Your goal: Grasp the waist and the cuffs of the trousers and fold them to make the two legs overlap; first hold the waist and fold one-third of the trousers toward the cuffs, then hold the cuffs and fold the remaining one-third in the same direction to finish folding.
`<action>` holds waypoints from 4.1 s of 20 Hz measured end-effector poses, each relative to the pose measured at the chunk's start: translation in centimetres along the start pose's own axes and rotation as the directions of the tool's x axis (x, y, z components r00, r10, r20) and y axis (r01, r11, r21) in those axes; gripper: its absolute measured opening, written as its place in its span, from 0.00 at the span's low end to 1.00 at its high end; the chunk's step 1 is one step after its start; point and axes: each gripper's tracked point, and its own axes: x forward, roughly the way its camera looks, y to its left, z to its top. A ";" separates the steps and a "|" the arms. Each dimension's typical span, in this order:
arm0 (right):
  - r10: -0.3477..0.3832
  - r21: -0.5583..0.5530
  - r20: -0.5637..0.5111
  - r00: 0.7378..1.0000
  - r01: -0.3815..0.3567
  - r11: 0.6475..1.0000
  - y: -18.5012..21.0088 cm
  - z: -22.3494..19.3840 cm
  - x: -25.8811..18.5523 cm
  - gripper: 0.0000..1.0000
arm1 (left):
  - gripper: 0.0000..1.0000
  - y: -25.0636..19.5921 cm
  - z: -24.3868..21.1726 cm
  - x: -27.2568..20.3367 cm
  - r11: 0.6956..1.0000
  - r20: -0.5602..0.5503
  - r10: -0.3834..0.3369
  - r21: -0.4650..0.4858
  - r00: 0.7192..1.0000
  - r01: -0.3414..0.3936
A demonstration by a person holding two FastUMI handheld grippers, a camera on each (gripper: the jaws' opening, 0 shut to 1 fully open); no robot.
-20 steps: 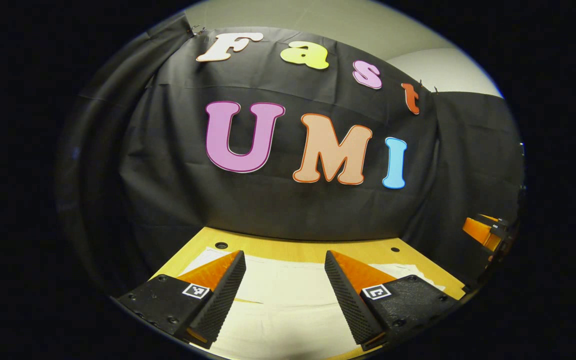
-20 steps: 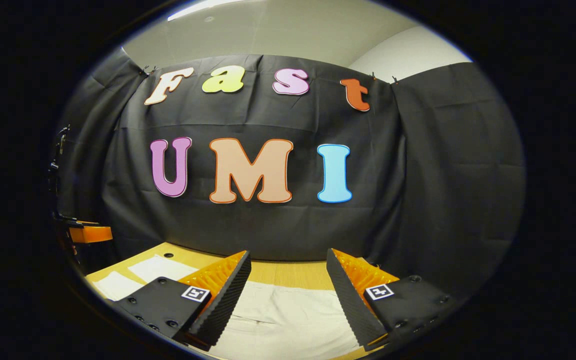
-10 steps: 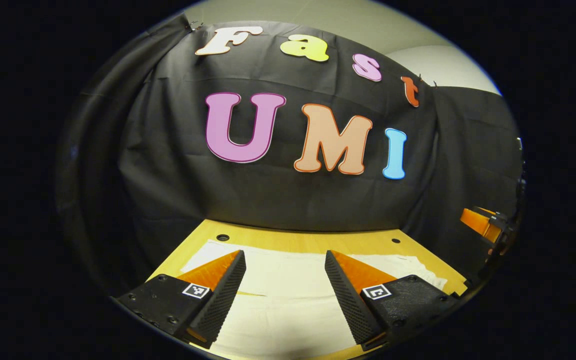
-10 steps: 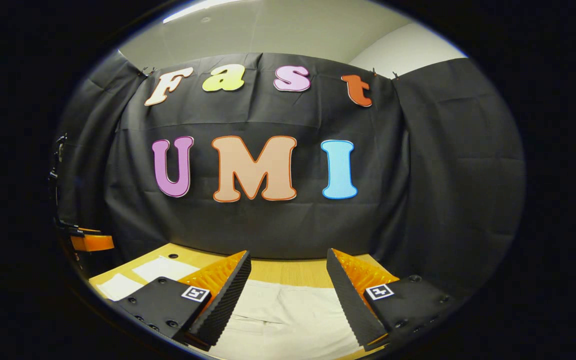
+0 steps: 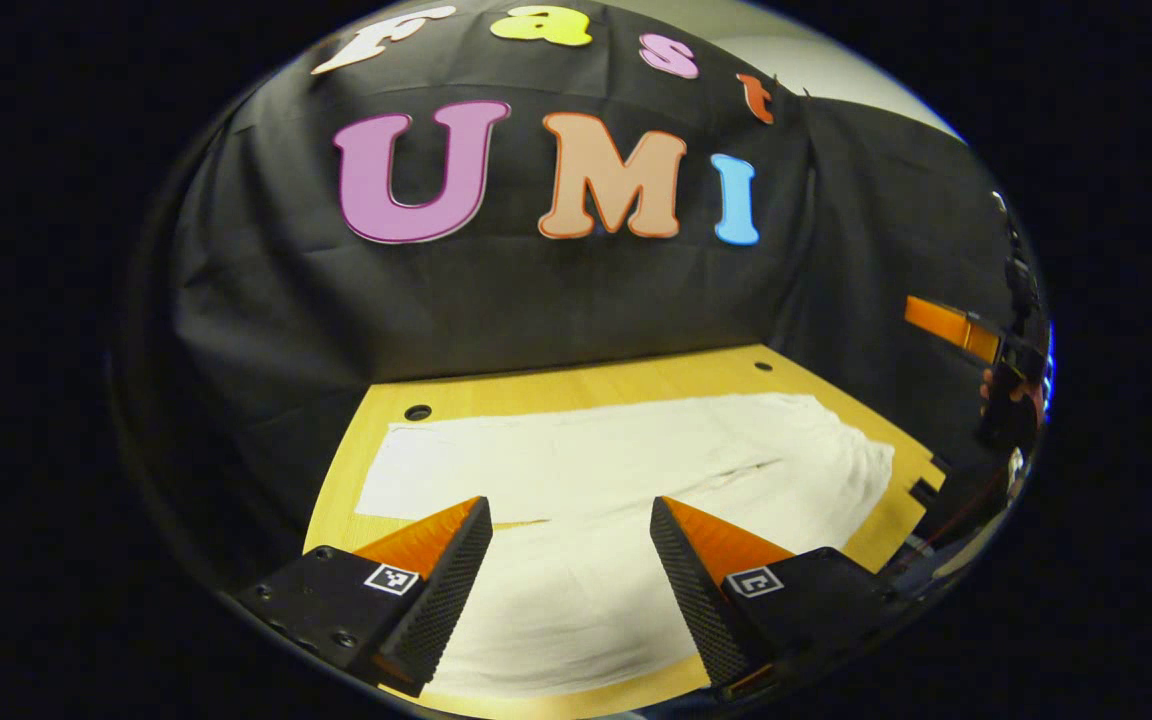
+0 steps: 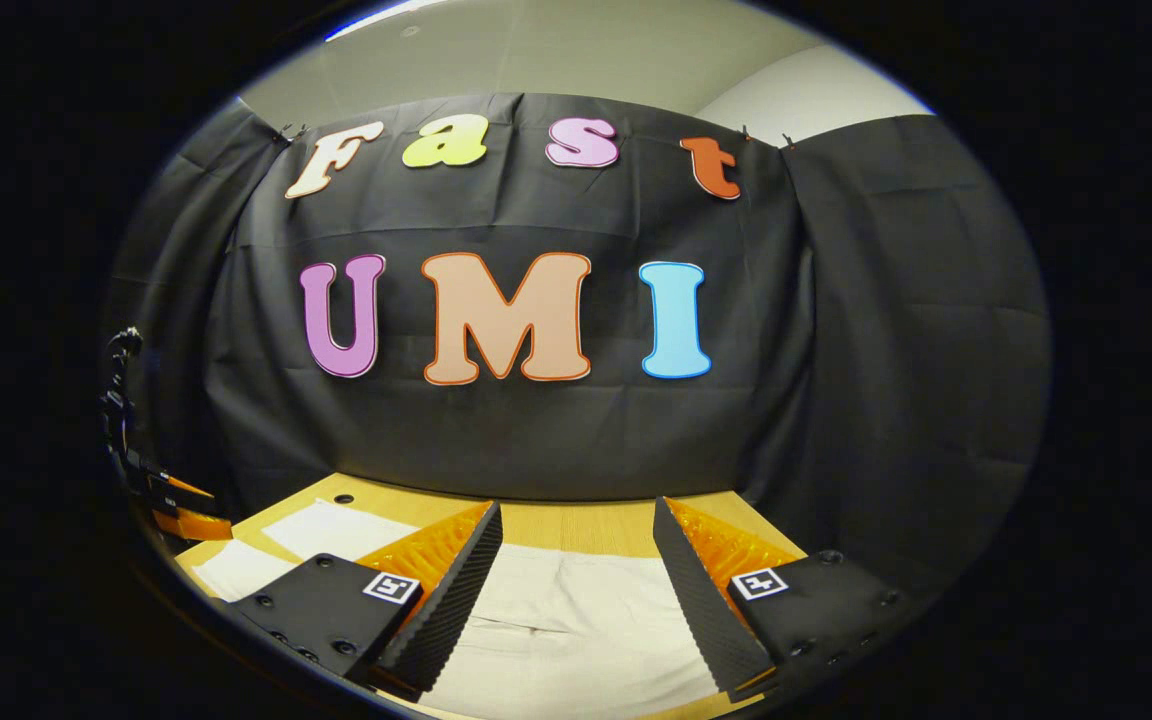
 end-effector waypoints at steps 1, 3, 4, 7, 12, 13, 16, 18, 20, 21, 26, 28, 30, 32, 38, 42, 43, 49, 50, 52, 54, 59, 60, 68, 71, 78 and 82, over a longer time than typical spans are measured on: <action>-0.003 -0.002 -0.003 1.000 0.003 1.000 0.1 0.0 -0.2 0.97 | 0.95 0.1 -1.0 -0.1 0.999 -0.044 -0.033 0.030 0.998 0.034; -0.008 -0.013 -0.023 1.000 0.007 1.000 0.6 -0.5 -0.5 0.98 | 0.95 0.5 -3.7 -0.5 0.988 -0.161 -0.096 0.107 0.982 0.114; -0.010 -0.019 -0.025 1.000 0.010 1.000 0.7 -0.6 -0.7 0.98 | 0.95 0.7 -4.6 -0.7 0.979 -0.202 -0.118 0.138 0.972 0.147; -0.010 0.002 -0.041 0.999 0.011 1.000 1.6 -1.0 -1.0 0.97 | 0.95 1.0 -8.4 -1.3 0.930 -0.348 -0.190 0.237 0.918 0.282; -0.037 0.032 -0.086 0.996 0.040 0.999 2.5 -2.3 -1.2 0.97 | 0.93 1.1 -16.5 -3.7 0.762 -0.620 -0.295 0.306 0.727 0.571; -0.050 0.021 -0.091 0.995 0.052 0.998 2.3 -2.6 -1.2 0.97 | 0.93 1.7 -18.2 -4.3 0.734 -0.669 -0.290 0.304 0.685 0.608; -0.083 0.000 -0.108 0.991 0.083 0.997 1.6 -3.2 -1.4 0.98 | 0.93 2.8 -20.8 -4.7 0.692 -0.731 -0.249 0.325 0.635 0.645; -0.098 -0.005 -0.123 0.988 0.098 0.995 1.4 -3.8 -1.6 0.98 | 0.93 4.1 -22.1 -4.9 0.681 -0.760 -0.210 0.337 0.614 0.650; -0.114 -0.020 -0.137 0.984 0.113 0.993 1.1 -4.3 -1.8 0.98 | 0.93 5.2 -23.5 -5.3 0.669 -0.783 -0.180 0.347 0.596 0.658; -0.120 -0.031 -0.143 0.982 0.117 0.993 1.0 -4.6 -1.6 0.98 | 0.93 5.5 -23.9 -5.4 0.664 -0.791 -0.172 0.347 0.587 0.662; -0.121 -0.091 -0.152 0.981 0.108 0.990 1.0 -4.9 -1.2 0.98 | 0.92 6.5 -24.9 -5.4 0.661 -0.807 -0.151 0.347 0.571 0.665; -0.117 -0.097 -0.158 0.980 0.103 0.990 1.2 -5.4 -1.1 0.98 | 0.90 6.8 -25.1 -5.1 0.670 -0.815 -0.144 0.337 0.562 0.661; -0.110 -0.098 -0.180 0.978 0.094 0.991 1.4 -6.3 -0.9 0.98 | 0.90 6.7 -25.1 -4.9 0.659 -0.820 -0.143 0.339 0.554 0.672; -0.094 -0.102 -0.186 0.978 0.076 0.992 1.8 -6.8 -1.0 0.98 | 0.90 6.8 -25.2 -5.1 0.650 -0.827 -0.136 0.341 0.546 0.679; -0.018 -0.140 -0.222 0.975 -0.013 0.990 2.7 -8.6 -0.7 0.98 | 0.75 7.3 -25.1 -4.3 0.672 -0.850 -0.089 0.334 0.519 0.661; 0.091 -0.154 -0.283 0.955 -0.139 0.978 3.7 -10.6 -0.3 0.98 | 0.53 8.0 -24.8 -3.8 0.688 -0.858 -0.067 0.330 0.509 0.647; 0.120 -0.166 -0.308 0.944 -0.177 0.970 3.7 -11.5 -0.3 0.97 | 0.45 8.1 -24.6 -3.4 0.685 -0.859 -0.063 0.332 0.508 0.648; 0.220 -0.165 -0.437 0.872 -0.318 0.933 1.5 -16.5 -0.5 0.98 | 0.08 8.1 -23.8 -2.6 0.684 -0.870 -0.030 0.341 0.492 0.645; 0.228 -0.170 -0.459 0.859 -0.336 0.926 0.9 -17.2 -0.3 0.98 | 0.08 8.0 -23.8 -2.5 0.684 -0.871 -0.030 0.340 0.491 0.645; 0.241 -0.195 -0.506 0.828 -0.382 0.903 -0.3 -18.9 -0.4 0.98 | 0.07 8.2 -23.8 -2.4 0.680 -0.872 -0.023 0.345 0.488 0.647; 0.285 -0.215 -0.574 0.767 -0.477 0.852 -1.1 -21.0 -0.9 0.98 | 0.01 8.1 -23.6 -2.4 0.685 -0.874 -0.012 0.347 0.486 0.641; 0.289 -0.261 -0.765 0.576 -0.687 0.678 -4.8 -27.1 -3.1 0.98 | 0.01 8.1 -23.8 -2.5 0.696 -0.874 0.005 0.352 0.486 0.626; 0.274 -0.265 -0.794 0.543 -0.715 0.647 -5.7 -27.9 -3.5 0.98 | 0.01 7.9 -23.8 -2.5 0.700 -0.874 0.010 0.353 0.486 0.621; 0.182 -0.220 -0.928 0.325 -0.873 0.435 -8.9 -33.3 -5.6 0.98 | 0.01 7.5 -23.8 -2.1 0.733 -0.875 0.031 0.348 0.482 0.584; 0.162 -0.192 -0.948 0.274 -0.898 0.396 -9.1 -34.1 -5.2 0.98 | 0.01 7.8 -23.8 -2.0 0.728 -0.880 0.043 0.352 0.474 0.589; 0.112 -0.144 -0.974 0.199 -0.916 0.375 -9.4 -35.2 -5.5 0.84 | 0.01 8.2 -23.9 -1.6 0.741 -0.884 0.050 0.345 0.465 0.576; 0.063 -0.161 -0.978 0.200 -0.909 0.383 -9.6 -35.0 -5.3 0.65 | 0.01 8.2 -24.0 -1.8 0.735 -0.886 0.050 0.345 0.461 0.584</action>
